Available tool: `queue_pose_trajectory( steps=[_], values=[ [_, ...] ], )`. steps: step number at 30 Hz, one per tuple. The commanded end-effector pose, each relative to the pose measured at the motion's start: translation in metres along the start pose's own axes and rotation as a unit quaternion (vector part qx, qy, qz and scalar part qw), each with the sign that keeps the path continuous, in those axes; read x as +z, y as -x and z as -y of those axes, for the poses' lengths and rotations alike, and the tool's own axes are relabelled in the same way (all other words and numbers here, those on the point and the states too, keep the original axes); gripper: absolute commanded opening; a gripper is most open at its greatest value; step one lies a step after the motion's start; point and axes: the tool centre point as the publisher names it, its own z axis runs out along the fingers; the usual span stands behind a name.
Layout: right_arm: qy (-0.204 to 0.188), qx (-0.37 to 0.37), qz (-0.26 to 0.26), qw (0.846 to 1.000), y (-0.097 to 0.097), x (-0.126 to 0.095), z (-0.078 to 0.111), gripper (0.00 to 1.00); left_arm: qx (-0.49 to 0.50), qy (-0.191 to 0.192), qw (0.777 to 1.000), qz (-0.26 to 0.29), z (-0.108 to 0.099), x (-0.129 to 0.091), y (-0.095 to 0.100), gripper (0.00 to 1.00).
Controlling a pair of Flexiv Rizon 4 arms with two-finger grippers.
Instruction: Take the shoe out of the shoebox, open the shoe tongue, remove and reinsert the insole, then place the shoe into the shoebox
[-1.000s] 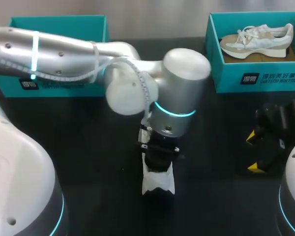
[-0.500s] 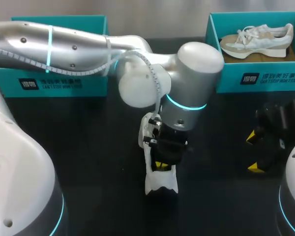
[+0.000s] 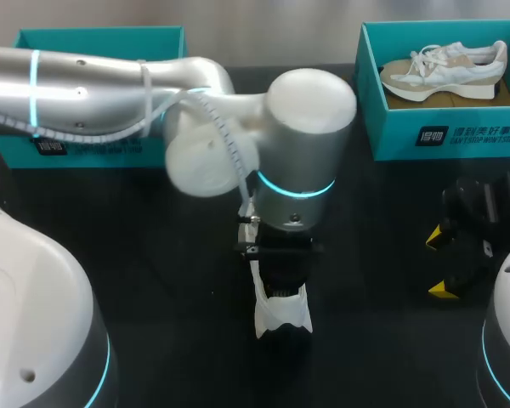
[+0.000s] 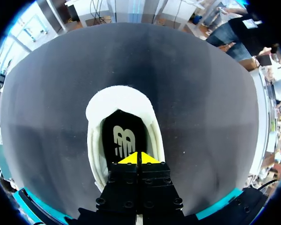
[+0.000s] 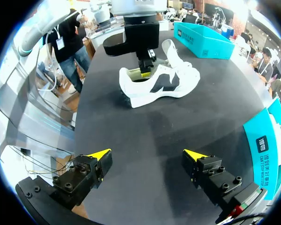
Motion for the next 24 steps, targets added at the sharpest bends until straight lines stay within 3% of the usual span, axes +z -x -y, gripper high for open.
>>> queue_pose_trajectory(
  steps=[1, 11, 24],
  values=[
    [-0.002, 0.000, 0.001, 1.000, -0.001, 0.001, 0.000, 1.00, -0.014, 0.024, 0.998, 0.060, 0.001, -0.004, -0.006, 0.00],
    [-0.002, 0.000, 0.001, 1.000, -0.001, 0.001, 0.000, 1.00, -0.020, 0.051, 0.995, 0.088, -0.005, -0.020, 0.005, 0.00],
    [-0.002, 0.000, 0.001, 1.000, -0.001, 0.001, 0.000, 1.00, -0.049, 0.083, 0.992, 0.078, -0.015, -0.013, 0.004, 0.00]
  ],
)
